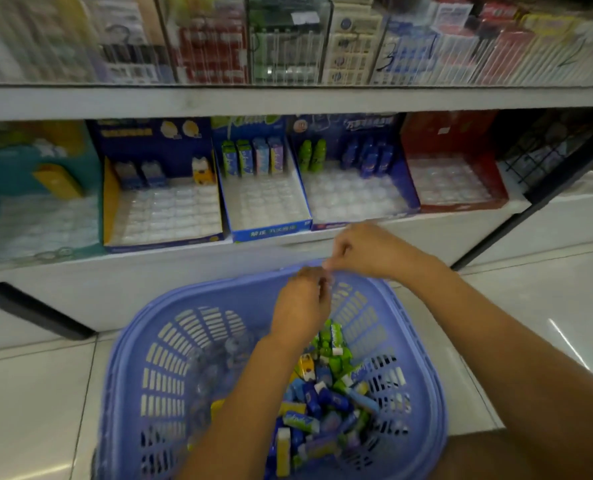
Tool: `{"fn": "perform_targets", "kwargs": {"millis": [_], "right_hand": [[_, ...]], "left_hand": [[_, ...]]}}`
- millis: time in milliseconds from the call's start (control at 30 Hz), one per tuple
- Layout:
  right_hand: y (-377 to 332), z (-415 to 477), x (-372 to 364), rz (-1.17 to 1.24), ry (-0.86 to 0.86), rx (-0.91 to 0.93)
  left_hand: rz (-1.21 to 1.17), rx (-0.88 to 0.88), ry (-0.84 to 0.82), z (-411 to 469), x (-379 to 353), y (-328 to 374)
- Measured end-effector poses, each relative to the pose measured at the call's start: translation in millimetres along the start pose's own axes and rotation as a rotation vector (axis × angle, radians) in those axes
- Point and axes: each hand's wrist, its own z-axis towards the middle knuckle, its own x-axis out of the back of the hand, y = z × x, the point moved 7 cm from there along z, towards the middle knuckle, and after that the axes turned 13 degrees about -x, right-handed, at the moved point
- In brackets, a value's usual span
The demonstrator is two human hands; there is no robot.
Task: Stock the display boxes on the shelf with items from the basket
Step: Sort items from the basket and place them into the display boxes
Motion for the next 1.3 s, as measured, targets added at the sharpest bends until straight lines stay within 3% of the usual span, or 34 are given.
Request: {"fn": "perform_targets", "kwargs": {"millis": [67, 167, 267, 433, 767, 967, 1133, 1300], "right_hand": [[-6, -10, -64, -0.152, -0.19, 0.008], [8, -23, -165, -0.298, -0.516, -0.029], [38, -34, -232, -0.355, -0.695, -0.131], [54, -29, -252, -0.389, -0.682, -0.161], [56, -43, -256, -0.599, -0.524, 0.066], [65, -38, -252, -0.72, -0.491, -0.101], [62, -39, -245, -0.744, -0.507, -0.095], [70, -32, -236, -0.572, -0.615, -0.014]], "left_hand": [[0.051, 0.191, -0.329, -27, -34, -35], [0.05, 0.227, -0.772, -85, -80, -66], [0.055, 0.252, -0.944, -130, -102, -79], [0.025, 0.258, -0.986, -142, -108, -90], [0.046, 0.054, -0.919, -141, -119, -77], [-0.089, 0.287, -0.915, -141, -108, -87], [-0.39, 0.57, -0.8, -143, -93, -95], [-0.457, 0.619, -0.622, -129, -89, -97]]}}
